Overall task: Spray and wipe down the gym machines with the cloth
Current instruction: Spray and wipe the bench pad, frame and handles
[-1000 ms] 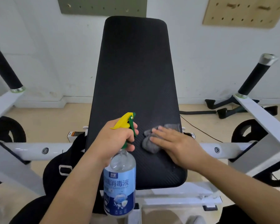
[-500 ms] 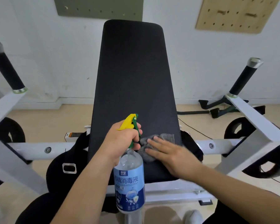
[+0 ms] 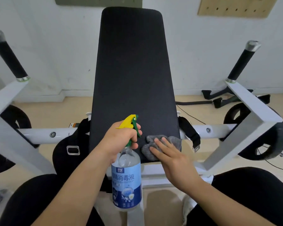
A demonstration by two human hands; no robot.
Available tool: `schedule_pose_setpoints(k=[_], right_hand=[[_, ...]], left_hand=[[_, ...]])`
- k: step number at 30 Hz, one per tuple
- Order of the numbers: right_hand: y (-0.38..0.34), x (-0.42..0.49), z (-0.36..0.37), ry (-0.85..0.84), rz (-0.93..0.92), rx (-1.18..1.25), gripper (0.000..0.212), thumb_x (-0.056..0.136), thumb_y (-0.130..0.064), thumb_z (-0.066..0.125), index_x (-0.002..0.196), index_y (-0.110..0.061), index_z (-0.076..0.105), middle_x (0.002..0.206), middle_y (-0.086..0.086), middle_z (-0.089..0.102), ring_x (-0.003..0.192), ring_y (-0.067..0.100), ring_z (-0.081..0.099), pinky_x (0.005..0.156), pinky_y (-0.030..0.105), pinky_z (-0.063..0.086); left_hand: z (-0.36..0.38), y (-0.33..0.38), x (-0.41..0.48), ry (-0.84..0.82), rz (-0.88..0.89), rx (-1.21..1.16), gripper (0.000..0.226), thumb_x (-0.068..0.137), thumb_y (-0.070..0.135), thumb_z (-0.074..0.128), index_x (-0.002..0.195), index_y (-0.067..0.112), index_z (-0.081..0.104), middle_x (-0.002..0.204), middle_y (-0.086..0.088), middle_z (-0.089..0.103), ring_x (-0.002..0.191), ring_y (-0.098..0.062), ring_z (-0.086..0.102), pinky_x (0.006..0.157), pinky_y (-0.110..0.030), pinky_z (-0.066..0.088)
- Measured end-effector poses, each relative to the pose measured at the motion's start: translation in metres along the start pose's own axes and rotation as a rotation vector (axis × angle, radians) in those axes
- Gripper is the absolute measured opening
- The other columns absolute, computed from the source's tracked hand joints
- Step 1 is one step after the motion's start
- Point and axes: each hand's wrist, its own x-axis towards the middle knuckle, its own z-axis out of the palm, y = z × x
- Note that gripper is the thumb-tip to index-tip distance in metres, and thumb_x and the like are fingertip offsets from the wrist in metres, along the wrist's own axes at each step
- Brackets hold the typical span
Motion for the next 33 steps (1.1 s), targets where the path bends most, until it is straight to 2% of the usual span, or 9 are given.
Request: schedule_pose_setpoints(k=[6, 11, 15, 17, 21, 23, 26, 30, 33], right_hand=[[0.026, 0.017, -0.007, 0.015, -0.013, -0.008, 0.061, 0.078, 0.007, 0.068, 0.132, -0.021, 0.064, 0.146, 0.004, 0.054, 0.136, 0.027, 0.049, 0.101, 0.042, 0.052], [0.041, 0.038, -0.006, 0.23, 0.383, 0.025, 0.038, 0.099, -0.012, 0.053, 0.136, -0.021, 0.061, 0.151, 0.007, 0.049, 0.141, 0.026, 0.044, 0.106, 0.041, 0.047], [0.001, 0.021, -0.004, 0.116, 0.097, -0.001, 0.045, 0.088, -0.01, 0.046, 0.126, -0.021, 0.067, 0.141, 0.006, 0.059, 0.13, 0.028, 0.055, 0.082, 0.036, 0.059], [-0.012, 0.018, -0.016, 0.068, 0.067, 0.108, 0.047, 0.085, -0.002, 0.049, 0.126, -0.019, 0.066, 0.14, 0.005, 0.06, 0.13, 0.026, 0.056, 0.091, 0.035, 0.057], [0.008, 0.035, -0.059, 0.366, 0.46, 0.3, 0.043, 0.091, 0.005, 0.055, 0.127, -0.014, 0.066, 0.137, 0.003, 0.062, 0.125, 0.016, 0.058, 0.105, 0.013, 0.037], [0.022, 0.039, -0.073, 0.469, 0.557, 0.317, 0.042, 0.094, 0.0, 0.054, 0.133, -0.014, 0.063, 0.141, 0.0, 0.058, 0.131, 0.012, 0.054, 0.11, 0.02, 0.038], [0.026, 0.042, -0.08, 0.512, 0.543, 0.326, 0.042, 0.096, -0.002, 0.053, 0.136, -0.012, 0.06, 0.145, 0.002, 0.054, 0.138, 0.011, 0.047, 0.115, 0.031, 0.038], [0.03, 0.064, -0.085, 0.565, 0.493, 0.242, 0.04, 0.097, -0.004, 0.053, 0.136, -0.01, 0.06, 0.145, 0.007, 0.054, 0.137, 0.013, 0.048, 0.113, 0.02, 0.035], [0.036, 0.081, -0.068, 0.392, 0.384, 0.195, 0.042, 0.097, -0.007, 0.051, 0.138, -0.012, 0.058, 0.148, 0.007, 0.051, 0.139, 0.02, 0.047, 0.115, 0.03, 0.036]], left_hand=[[0.018, -0.03, -0.031, -0.042, -0.036, -0.003, 0.03, 0.067, -0.011, 0.054, 0.092, -0.001, 0.068, 0.093, -0.016, 0.068, 0.05, -0.018, 0.051, 0.045, -0.025, 0.045], [0.032, -0.059, -0.044, -0.038, -0.092, 0.016, 0.043, 0.051, -0.002, 0.053, 0.091, 0.0, 0.069, 0.093, -0.017, 0.068, 0.052, -0.022, 0.052, 0.045, -0.026, 0.045], [0.036, -0.069, -0.047, -0.06, -0.101, 0.028, 0.035, 0.058, -0.006, 0.055, 0.089, 0.002, 0.068, 0.088, -0.012, 0.065, 0.053, -0.022, 0.051, 0.046, -0.025, 0.046], [0.038, -0.069, -0.047, -0.075, -0.085, 0.04, 0.039, 0.053, 0.0, 0.055, 0.089, 0.003, 0.068, 0.088, -0.011, 0.064, 0.055, -0.023, 0.052, 0.048, -0.026, 0.046], [0.039, -0.064, -0.042, -0.039, -0.05, 0.045, 0.031, 0.071, -0.013, 0.053, 0.093, 0.002, 0.068, 0.096, -0.014, 0.068, 0.053, -0.02, 0.053, 0.049, -0.026, 0.048], [0.04, -0.063, -0.04, -0.021, -0.033, 0.052, 0.032, 0.074, -0.016, 0.051, 0.093, 0.003, 0.069, 0.102, -0.017, 0.07, 0.051, -0.019, 0.054, 0.051, -0.029, 0.049], [0.042, -0.059, -0.036, -0.007, -0.039, 0.051, 0.029, 0.074, -0.015, 0.05, 0.088, 0.004, 0.068, 0.095, -0.016, 0.069, 0.049, -0.017, 0.052, 0.049, -0.027, 0.047], [0.038, -0.056, -0.034, 0.022, -0.065, 0.087, 0.014, 0.07, -0.002, 0.056, 0.076, 0.009, 0.061, 0.079, -0.011, 0.06, 0.044, -0.016, 0.049, 0.052, -0.026, 0.041], [0.031, -0.053, -0.038, 0.037, -0.057, 0.107, 0.012, 0.065, 0.003, 0.058, 0.076, 0.009, 0.06, 0.075, -0.011, 0.055, 0.043, -0.016, 0.051, 0.06, -0.031, 0.041]])
